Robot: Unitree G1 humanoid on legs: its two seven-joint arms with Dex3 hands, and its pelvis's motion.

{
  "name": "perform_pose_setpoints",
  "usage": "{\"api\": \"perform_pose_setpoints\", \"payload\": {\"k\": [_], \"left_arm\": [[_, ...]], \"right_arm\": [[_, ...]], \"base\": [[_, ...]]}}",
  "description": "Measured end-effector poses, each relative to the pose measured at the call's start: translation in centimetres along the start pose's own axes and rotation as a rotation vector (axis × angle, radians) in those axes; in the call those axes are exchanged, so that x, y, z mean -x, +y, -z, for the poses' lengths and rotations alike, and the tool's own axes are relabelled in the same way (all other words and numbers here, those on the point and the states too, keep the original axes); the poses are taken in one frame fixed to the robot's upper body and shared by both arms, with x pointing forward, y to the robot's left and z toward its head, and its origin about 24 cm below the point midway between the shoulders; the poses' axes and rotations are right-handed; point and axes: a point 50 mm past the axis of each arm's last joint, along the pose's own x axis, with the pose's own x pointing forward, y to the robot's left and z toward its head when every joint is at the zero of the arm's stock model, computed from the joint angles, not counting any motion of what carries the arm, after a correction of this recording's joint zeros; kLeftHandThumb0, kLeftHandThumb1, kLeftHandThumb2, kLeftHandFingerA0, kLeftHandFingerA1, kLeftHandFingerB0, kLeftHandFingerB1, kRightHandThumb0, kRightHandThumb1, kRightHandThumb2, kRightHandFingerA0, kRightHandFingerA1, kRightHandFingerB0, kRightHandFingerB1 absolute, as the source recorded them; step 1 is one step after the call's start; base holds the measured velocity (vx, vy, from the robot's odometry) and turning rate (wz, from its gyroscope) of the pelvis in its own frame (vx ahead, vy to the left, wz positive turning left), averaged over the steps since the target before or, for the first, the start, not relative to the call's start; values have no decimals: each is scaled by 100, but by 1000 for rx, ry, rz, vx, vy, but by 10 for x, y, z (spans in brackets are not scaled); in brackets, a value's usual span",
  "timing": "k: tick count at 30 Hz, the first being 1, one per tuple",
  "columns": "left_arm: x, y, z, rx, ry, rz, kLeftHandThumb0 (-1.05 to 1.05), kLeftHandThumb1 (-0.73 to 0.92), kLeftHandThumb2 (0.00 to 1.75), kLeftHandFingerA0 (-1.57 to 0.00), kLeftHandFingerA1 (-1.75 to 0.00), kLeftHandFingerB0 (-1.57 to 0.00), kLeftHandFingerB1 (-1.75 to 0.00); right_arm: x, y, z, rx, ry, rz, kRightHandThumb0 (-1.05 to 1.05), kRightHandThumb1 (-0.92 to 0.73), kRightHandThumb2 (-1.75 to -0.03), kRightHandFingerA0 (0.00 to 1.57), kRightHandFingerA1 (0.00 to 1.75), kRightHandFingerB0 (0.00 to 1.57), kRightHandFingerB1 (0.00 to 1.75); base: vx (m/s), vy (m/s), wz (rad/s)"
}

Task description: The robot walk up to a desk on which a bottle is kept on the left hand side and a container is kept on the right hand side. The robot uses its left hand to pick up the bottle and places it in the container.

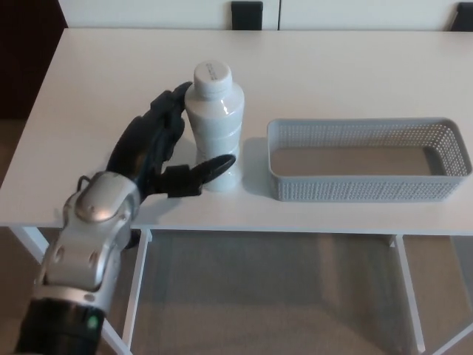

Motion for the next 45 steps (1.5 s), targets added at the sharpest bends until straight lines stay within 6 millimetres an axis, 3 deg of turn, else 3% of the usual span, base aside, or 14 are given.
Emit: {"api": "perform_pose_setpoints", "payload": {"k": [16,17,20,21,22,23,24,25,29,30,32,33,34,45], "left_arm": [[-21,-3,6,17,91,-75,-48,33,71,-1,-32,0,-14],[-21,-3,6,17,91,-75,-35,45,53,-25,-34,0,-18],[-28,-8,6,3,114,-88,-29,43,63,-25,-40,-5,-16],[-32,-10,5,1,125,-96,-20,54,57,-56,-68,-10,-25],[-35,-12,4,3,134,-104,-20,54,57,-56,-68,-10,-25],[-36,-13,4,2,142,-109,-20,72,62,-97,-54,-19,-28],[-36,-13,4,2,142,-109,-20,72,62,-97,-54,-19,-28],[-39,-15,5,1,154,-118,-17,77,63,-123,-62,-59,-39],[-46,-21,7,-78,189,-136,-12,77,65,-118,-64,-66,-43],[-46,-21,7,-78,189,-136,-11,74,70,-119,-87,-86,-53],[-52,-23,0,-161,177,-146,-11,74,70,-119,-87,-86,-53],[-53,-24,0,-169,173,-147,-9,69,84,-113,-104,-94,-69],[-53,-24,-1,-179,168,-148,-15,63,96,-109,-133,-86,-108],[-47,-21,-3,-200,108,-143,-12,78,75,-101,-139,-76,-109]], "right_arm": [[-2,0,-6,13,-19,-6,-40,-71,-62,67,45,51,39],[-2,0,-6,13,-19,-6,-40,-71,-62,67,45,50,39],[-3,1,-7,16,-21,-8,-40,-71,-62,67,46,50,39],[-3,1,-8,18,-22,-9,-41,-71,-62,66,45,50,39],[-4,1,-8,19,-22,-10,-41,-71,-62,66,45,50,39],[-4,1,-8,20,-21,-11,-42,-71,-62,65,44,50,39],[-4,1,-8,20,-21,-11,-42,-71,-62,65,44,50,39],[-4,1,-9,22,-23,-13,-40,-72,-62,66,44,51,39],[-5,2,-11,29,-26,-18,-40,-71,-62,67,45,52,39],[-5,2,-11,29,-26,-18,-40,-71,-62,67,45,52,40],[-7,2,-16,31,-40,-21,-40,-71,-62,67,45,52,40],[-7,2,-16,31,-40,-21,-41,-69,-61,67,45,52,39],[-7,2,-16,30,-41,-22,-39,-69,-60,71,46,55,40],[-8,1,-19,31,-47,-27,-45,-66,-63,68,47,52,40]], "base": [[0,0,0],[0,0,0],[0,0,0],[0,0,0],[0,0,0],[0,0,0],[0,0,0],[0,0,0],[0,0,0],[0,0,0],[0,0,0],[0,0,0],[0,0,0],[0,0,0]]}}
